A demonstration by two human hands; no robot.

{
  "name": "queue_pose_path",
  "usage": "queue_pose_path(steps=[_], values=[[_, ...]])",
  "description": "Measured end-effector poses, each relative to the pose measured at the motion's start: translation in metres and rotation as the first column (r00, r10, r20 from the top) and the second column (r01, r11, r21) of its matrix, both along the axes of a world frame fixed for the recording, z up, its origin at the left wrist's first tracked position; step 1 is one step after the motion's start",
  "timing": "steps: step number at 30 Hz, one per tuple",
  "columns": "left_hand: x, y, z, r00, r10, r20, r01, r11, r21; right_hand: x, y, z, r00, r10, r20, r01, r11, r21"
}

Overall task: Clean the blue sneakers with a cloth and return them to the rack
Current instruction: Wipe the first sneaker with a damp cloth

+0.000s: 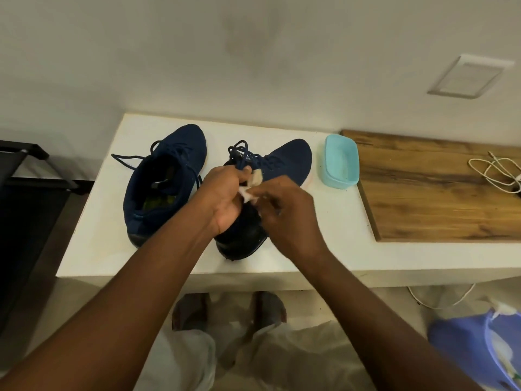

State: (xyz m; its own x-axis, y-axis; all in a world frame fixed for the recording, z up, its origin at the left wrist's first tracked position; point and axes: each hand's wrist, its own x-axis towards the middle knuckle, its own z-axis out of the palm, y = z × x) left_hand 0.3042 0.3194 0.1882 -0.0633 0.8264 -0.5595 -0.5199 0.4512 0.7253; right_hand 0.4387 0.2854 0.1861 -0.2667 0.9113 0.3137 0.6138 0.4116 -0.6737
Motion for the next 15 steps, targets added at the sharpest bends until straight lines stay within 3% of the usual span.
queue_pose_path(steps=[3,7,9,12,15], values=[[-0.004,0.003,-0.003,0.999,0.007,-0.038,-0.006,1.0,0.005,0.005,-0.001,0.001,0.998,0.038,0.054,-0.039,0.999,0.016],[-0.003,0.006,-0.002,0.999,0.025,-0.047,-0.023,0.999,0.036,0.028,0.044,-0.011,0.948,-0.317,0.01,0.317,0.948,0.013],[-0.001,0.006,-0.001,0.997,0.03,-0.075,-0.028,0.999,0.037,0.023,0.045,-0.012,0.929,-0.369,-0.008,0.369,0.929,0.013],[-0.007,0.008,-0.004,0.988,0.031,-0.154,-0.025,0.999,0.041,-0.002,0.011,-0.009,0.994,-0.105,-0.042,0.108,0.992,0.07],[-0.013,0.009,-0.008,0.983,0.025,-0.184,-0.017,0.999,0.042,-0.006,-0.006,-0.006,0.995,0.085,0.059,-0.09,0.992,0.088]])
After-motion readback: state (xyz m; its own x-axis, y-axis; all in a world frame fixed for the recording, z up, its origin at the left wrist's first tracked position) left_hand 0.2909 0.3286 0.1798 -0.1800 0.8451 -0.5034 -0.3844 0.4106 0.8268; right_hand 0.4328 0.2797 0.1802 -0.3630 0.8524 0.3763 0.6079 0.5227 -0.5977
